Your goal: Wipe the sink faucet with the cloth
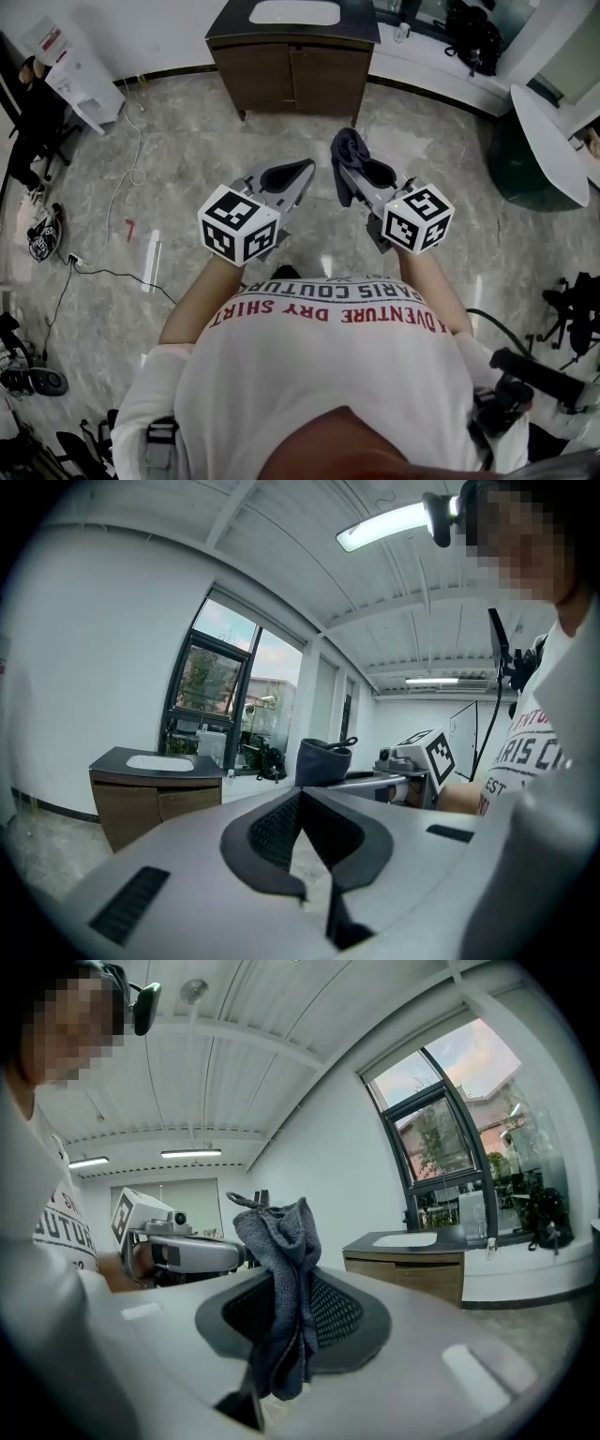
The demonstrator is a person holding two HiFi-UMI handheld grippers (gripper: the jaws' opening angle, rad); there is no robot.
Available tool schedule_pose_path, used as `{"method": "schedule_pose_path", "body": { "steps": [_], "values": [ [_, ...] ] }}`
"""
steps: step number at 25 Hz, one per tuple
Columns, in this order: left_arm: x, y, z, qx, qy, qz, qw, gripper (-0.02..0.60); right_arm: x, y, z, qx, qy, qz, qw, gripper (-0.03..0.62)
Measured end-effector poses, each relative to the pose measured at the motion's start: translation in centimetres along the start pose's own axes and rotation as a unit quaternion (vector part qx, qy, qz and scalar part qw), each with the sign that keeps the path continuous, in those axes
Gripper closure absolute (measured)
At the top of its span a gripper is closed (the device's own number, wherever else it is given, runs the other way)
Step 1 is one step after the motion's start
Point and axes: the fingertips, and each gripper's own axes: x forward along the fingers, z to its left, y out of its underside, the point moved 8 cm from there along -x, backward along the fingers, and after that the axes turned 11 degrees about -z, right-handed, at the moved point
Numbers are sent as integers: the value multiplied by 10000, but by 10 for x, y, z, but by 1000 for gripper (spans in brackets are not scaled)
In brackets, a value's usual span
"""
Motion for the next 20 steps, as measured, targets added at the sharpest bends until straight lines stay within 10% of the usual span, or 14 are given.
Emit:
{"method": "schedule_pose_path", "body": {
  "steps": [20],
  "values": [
    [-19, 3, -26, 8, 170, -59, 9998, 581, -31, -4, 30, -137, 180, -58, 9997, 517]
  ]
}}
